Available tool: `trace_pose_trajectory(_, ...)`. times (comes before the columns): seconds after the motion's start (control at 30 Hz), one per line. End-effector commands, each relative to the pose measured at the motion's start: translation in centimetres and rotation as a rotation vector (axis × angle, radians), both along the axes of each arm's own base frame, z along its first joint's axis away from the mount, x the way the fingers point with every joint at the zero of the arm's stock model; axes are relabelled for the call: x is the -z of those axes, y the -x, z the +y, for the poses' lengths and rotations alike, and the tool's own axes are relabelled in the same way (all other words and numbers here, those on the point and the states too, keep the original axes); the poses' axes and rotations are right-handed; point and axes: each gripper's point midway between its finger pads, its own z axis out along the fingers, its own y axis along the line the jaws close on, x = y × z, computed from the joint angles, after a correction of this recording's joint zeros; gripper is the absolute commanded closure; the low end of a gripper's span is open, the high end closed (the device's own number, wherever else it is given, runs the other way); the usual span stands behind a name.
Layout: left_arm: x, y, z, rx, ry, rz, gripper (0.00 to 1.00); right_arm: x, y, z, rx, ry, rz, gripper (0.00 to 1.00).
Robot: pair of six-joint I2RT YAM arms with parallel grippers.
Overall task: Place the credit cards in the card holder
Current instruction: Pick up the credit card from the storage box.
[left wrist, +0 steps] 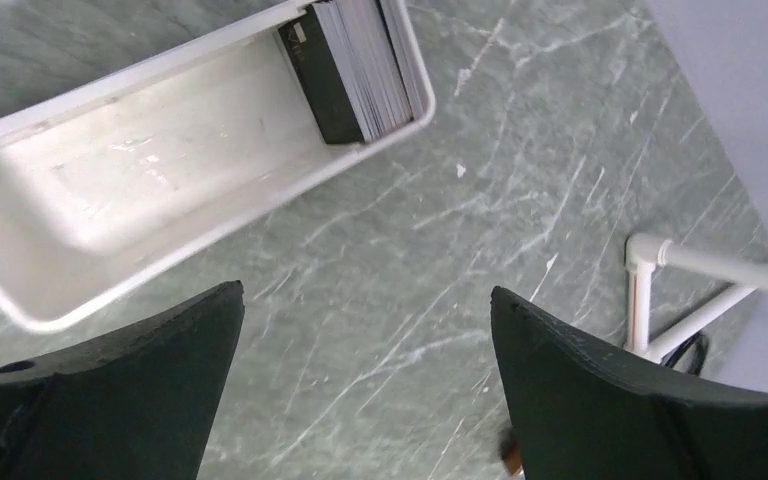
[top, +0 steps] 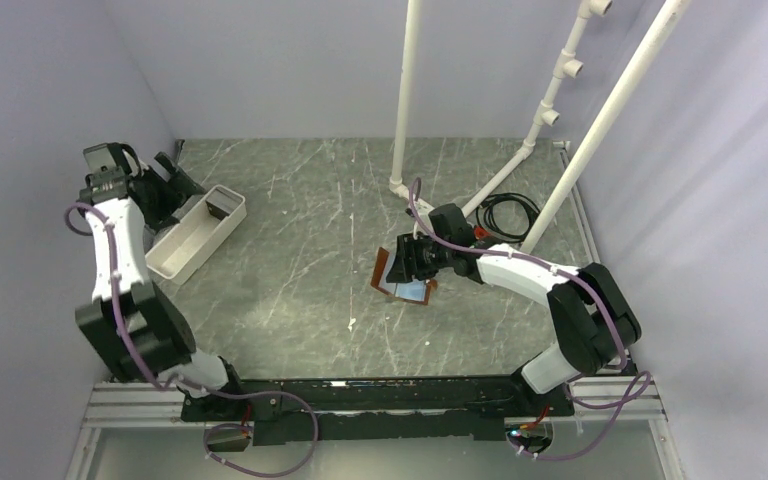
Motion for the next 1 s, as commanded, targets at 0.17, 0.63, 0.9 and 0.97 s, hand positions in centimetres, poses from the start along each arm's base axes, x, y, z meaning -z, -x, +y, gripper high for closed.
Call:
trace_pose_trajectory(0.17,5.9,-8.9,2.2,-0.155,0.236,-0.064,0.02,-0.9,0.8,1.8,-0.063,-0.114,0.01,0.51)
trace_pose_trajectory(0.63,12.4,-13.6,2.3,-0.179,0.268,-0.103,0.07,0.1,0.6,1.7,-0.06,-0.099,0.026,0.51)
trace_pose_trajectory(0.9,14.3,-14.6,0.7,-0.139,0.326,-0.1,0.16,0.2,0.4,1.6,-0.055,-0.092,0.024,0.51)
trace_pose_trajectory(0.97,14.4,-14.8,0.2,-0.129,0.34,-0.109,0.21,0.3,0.4,1.6,-0.055,-0.091,0.026,0.51)
